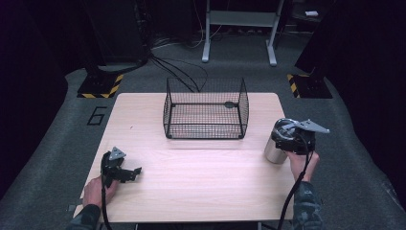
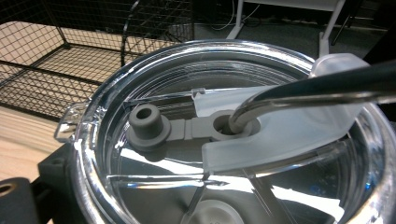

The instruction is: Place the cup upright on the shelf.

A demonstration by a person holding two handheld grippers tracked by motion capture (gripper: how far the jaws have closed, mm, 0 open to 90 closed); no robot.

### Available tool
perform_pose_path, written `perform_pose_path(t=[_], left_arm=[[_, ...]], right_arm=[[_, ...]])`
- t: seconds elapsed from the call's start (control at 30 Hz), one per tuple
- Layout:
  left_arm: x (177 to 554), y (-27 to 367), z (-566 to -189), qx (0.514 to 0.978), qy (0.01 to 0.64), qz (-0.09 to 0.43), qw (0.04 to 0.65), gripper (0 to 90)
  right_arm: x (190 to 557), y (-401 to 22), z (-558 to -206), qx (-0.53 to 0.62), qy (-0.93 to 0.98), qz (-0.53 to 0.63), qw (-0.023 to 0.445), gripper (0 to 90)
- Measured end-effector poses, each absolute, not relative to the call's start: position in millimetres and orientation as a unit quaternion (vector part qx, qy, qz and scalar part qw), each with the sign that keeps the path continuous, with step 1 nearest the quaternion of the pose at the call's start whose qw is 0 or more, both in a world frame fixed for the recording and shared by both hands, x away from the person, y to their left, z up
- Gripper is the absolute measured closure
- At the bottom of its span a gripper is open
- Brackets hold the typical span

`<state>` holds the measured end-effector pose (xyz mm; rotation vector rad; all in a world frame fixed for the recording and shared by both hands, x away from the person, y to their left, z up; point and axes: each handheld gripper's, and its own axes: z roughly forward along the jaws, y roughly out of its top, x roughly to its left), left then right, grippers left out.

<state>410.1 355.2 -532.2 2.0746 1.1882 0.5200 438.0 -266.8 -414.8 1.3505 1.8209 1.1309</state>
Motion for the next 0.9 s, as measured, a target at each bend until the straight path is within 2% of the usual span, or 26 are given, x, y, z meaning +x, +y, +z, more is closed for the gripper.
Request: perform_pose_path(t=[0.9], left_arm=[[410,355,-532,0.797,0.456,0.2,0.341,0.1]], right_arm=[[434,-224,-399,0.46,0.72,0.45,0.26,3.5]])
